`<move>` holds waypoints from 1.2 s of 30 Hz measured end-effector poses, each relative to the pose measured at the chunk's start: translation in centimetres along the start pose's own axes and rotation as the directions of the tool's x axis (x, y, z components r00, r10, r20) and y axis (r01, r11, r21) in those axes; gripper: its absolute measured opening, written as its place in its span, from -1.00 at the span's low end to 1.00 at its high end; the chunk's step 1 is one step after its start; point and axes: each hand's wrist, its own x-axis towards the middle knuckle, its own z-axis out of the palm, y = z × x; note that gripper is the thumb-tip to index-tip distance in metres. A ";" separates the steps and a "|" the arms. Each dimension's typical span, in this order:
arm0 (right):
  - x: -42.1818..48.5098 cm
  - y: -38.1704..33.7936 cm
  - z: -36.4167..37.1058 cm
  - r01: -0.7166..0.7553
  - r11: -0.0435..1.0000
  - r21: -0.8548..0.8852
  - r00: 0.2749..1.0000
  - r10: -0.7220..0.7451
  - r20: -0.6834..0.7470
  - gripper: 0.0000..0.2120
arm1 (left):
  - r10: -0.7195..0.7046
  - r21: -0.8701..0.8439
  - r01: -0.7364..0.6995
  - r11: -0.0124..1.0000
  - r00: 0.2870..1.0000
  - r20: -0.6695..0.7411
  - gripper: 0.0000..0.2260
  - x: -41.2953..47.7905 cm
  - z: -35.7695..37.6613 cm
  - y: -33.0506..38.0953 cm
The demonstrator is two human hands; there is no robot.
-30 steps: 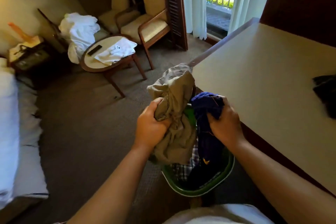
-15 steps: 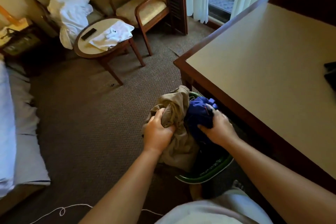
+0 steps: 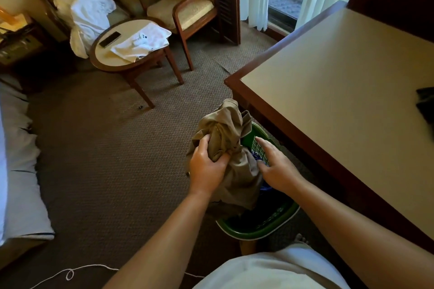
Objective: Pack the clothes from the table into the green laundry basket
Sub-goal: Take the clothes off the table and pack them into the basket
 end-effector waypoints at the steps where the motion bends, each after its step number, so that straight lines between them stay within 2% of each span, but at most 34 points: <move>1: 0.2 -0.2 0.0 0.016 1.000 -0.002 1.000 -0.016 -0.003 -0.34 | -0.018 -0.011 0.018 1.000 0.999 0.041 -0.42 0.0 0.3 -0.1; 5: 0.6 -0.3 0.2 0.018 0.997 -0.073 1.000 -0.016 0.026 -0.33 | -0.148 0.170 0.110 0.979 0.963 0.225 -0.27 -0.3 1.3 -1.5; 11: 0.4 0.0 1.4 0.006 0.988 -0.151 0.992 0.013 0.123 -0.36 | -0.212 0.224 0.156 0.962 0.944 0.254 -0.40 -0.9 1.5 -3.0; 18: 1.6 -1.2 4.2 0.089 0.967 -0.240 0.979 -0.040 0.202 -0.38 | -0.254 0.228 0.205 0.952 0.943 0.212 -0.47 0.1 1.4 -4.8; 22: 3.9 -2.5 6.2 0.139 0.944 -0.298 0.965 -0.062 0.255 -0.39 | -0.345 0.196 0.313 0.929 0.925 0.157 -0.48 1.9 1.1 -7.1; 29: 11.9 -3.2 10.2 0.129 0.918 -0.375 0.950 -0.007 0.311 -0.38 | -0.549 0.072 0.548 0.833 0.836 -0.012 -0.48 8.2 0.9 -15.4; 33: 14.8 -1.9 11.9 0.078 0.923 -0.377 0.946 0.051 0.321 -0.39 | -0.674 0.017 0.674 0.738 0.738 0.009 -0.39 12.4 1.7 -19.7; 34: 14.9 -1.5 12.1 0.068 0.926 -0.372 0.945 0.060 0.322 -0.39 | -0.685 0.003 0.685 0.729 0.728 0.031 -0.40 13.1 1.8 -20.3; 36: 14.8 -0.8 12.5 0.054 0.931 -0.362 0.942 0.073 0.328 -0.39 | -0.658 0.021 0.658 0.753 0.752 0.039 -0.52 14.1 2.3 -21.5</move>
